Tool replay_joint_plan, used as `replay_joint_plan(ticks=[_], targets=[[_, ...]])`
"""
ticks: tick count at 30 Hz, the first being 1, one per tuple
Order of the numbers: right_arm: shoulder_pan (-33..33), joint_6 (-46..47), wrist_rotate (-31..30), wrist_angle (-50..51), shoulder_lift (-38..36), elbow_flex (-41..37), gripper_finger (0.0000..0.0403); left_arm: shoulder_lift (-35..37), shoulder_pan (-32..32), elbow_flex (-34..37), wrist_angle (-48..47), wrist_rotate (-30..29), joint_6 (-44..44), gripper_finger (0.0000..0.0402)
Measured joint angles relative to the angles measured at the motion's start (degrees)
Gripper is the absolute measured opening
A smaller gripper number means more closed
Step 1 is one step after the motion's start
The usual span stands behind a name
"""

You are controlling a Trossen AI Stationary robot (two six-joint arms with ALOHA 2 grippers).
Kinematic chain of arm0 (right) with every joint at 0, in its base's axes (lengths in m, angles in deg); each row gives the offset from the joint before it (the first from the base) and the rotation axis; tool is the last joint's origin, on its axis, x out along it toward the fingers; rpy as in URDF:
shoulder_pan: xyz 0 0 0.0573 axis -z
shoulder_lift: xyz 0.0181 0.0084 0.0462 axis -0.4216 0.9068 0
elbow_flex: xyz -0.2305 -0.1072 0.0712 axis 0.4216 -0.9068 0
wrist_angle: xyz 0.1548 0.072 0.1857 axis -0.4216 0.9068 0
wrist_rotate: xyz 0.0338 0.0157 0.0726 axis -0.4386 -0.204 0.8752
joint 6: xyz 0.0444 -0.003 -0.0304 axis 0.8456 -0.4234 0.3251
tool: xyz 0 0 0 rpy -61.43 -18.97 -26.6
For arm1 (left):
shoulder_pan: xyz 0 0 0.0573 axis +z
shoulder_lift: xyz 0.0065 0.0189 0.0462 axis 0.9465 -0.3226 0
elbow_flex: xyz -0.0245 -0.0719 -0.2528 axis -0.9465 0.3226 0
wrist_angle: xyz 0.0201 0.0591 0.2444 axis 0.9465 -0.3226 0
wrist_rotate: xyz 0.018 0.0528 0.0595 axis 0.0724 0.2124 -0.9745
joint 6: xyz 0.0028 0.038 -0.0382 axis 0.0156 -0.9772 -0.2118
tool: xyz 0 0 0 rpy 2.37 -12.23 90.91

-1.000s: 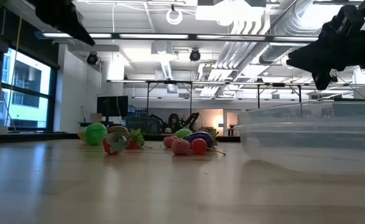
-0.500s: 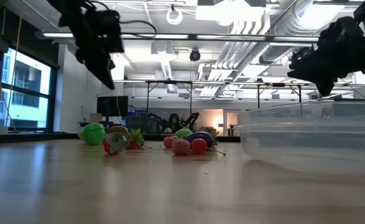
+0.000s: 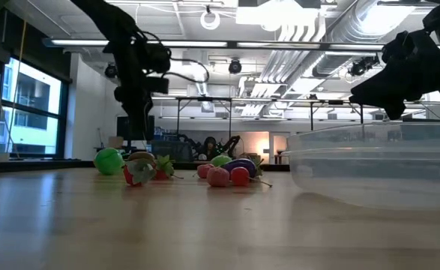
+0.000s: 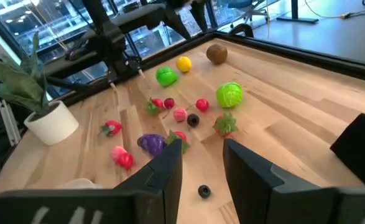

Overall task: Pick and placing Produce into tupperware
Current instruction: Put the kiwi into the transparent bin

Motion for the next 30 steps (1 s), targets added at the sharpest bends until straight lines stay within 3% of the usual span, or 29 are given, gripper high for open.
replay_joint_plan(ticks=[8,30], targets=[[0.0,-0.3,0.0,0.0,0.0,0.0,0.0108,-4.6,0.0,0.0,1.3,-8.7,0.4,0.0237],[0.0,-0.3,0.0,0.1,0.0,0.0,0.0108,-12.0,0.0,0.0,6.8,-12.8,-0.4,0.0287]])
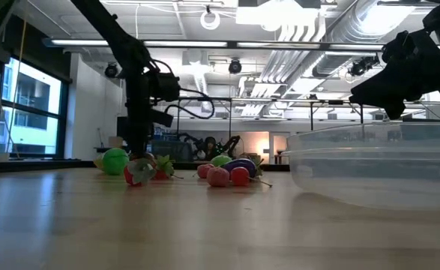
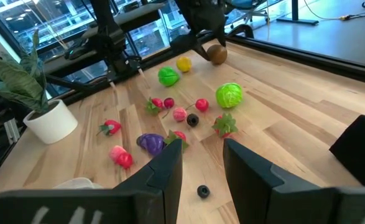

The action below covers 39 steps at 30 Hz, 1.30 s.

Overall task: Pick and placing Produce into tupperware
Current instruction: Put the kiwi into the transparent bin

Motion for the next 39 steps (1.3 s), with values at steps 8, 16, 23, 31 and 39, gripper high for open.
replay_joint_plan(ticks=[8,16,23,31,39], targets=[[0.0,0.0,0.0,0.0,0.0,0.0,0.0108,-1.7,0.0,0.0,0.5,-0.5,-0.9,0.0290],[0.0,0.0,0.0,0.0,0.0,0.0,0.0108,-1.7,0.0,0.0,0.7,-0.4,-1.3,0.0289],[0.0,-1.1,0.0,0.0,0.0,0.0,0.0108,-1.7,0.0,0.0,0.7,-0.3,-1.1,0.0263],[0.0,-1.1,0.0,0.0,0.0,0.0,0.0108,-1.7,0.0,0.0,0.8,-0.3,-0.8,0.0235],[0.0,-1.1,0.0,0.0,0.0,0.0,0.0108,-1.7,0.0,0.0,1.1,1.3,-0.8,0.0249]])
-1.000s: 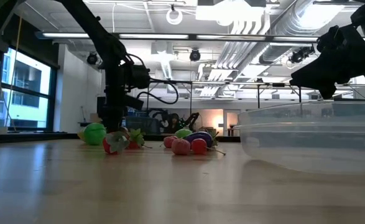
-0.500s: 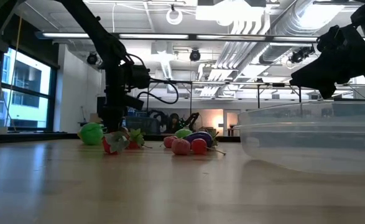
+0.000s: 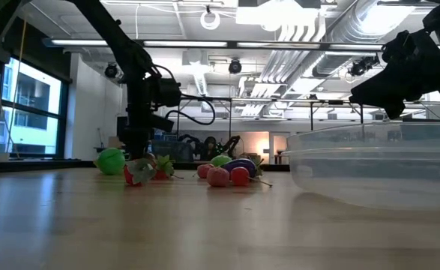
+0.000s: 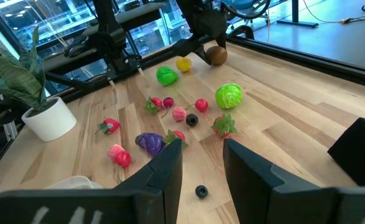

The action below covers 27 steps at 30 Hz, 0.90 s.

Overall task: Pick and placing Produce into tupperware
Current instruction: Put the kiwi into the transparent bin

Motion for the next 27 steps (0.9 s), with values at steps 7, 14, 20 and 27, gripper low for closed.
replay_joint_plan(ticks=[7,14,20,27], targets=[[0.0,0.0,0.0,0.0,0.0,0.0,0.0108,0.1,0.0,0.0,0.1,4.1,0.0,0.0231],[0.0,0.0,0.0,0.0,0.0,0.0,0.0108,0.1,-0.4,0.0,0.4,11.2,0.0,0.0243],[0.0,0.0,0.0,0.0,0.0,0.0,0.0108,0.1,-2.4,0.0,3.0,16.5,-0.4,0.0233],[0.0,0.0,0.0,0.0,0.0,0.0,0.0108,0.3,-8.0,-3.7,4.5,17.8,-0.7,0.0238]])
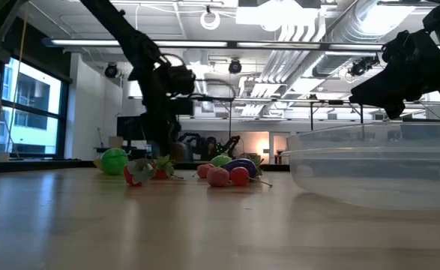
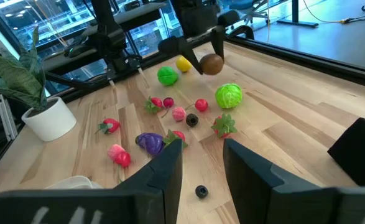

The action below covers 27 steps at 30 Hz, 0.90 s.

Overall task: Pick and placing Produce into tupperware
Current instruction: Put the kiwi into the transparent bin

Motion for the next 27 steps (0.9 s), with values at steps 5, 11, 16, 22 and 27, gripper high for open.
replay_joint_plan(ticks=[5,11,16,22,27], targets=[[0.0,0.0,0.0,0.0,0.0,0.0,0.0108,0.0,-5.1,-5.9,-0.3,0.4,0.0,0.0236],[0.0,0.0,0.0,0.0,0.0,0.0,0.0108,0.1,-12.2,-14.9,-1.8,2.5,-0.1,0.0235],[0.0,0.0,0.0,0.0,0.0,0.0,0.0108,0.1,-19.5,-21.8,-2.0,3.2,-0.2,0.0235],[0.0,0.6,0.7,0.0,0.0,0.0,0.0108,0.1,-29.2,-28.2,-0.9,2.6,-0.2,0.0235],[0.0,1.5,1.3,0.0,0.0,0.0,0.0108,-0.7,-36.0,-30.2,2.2,0.3,0.2,0.0235]])
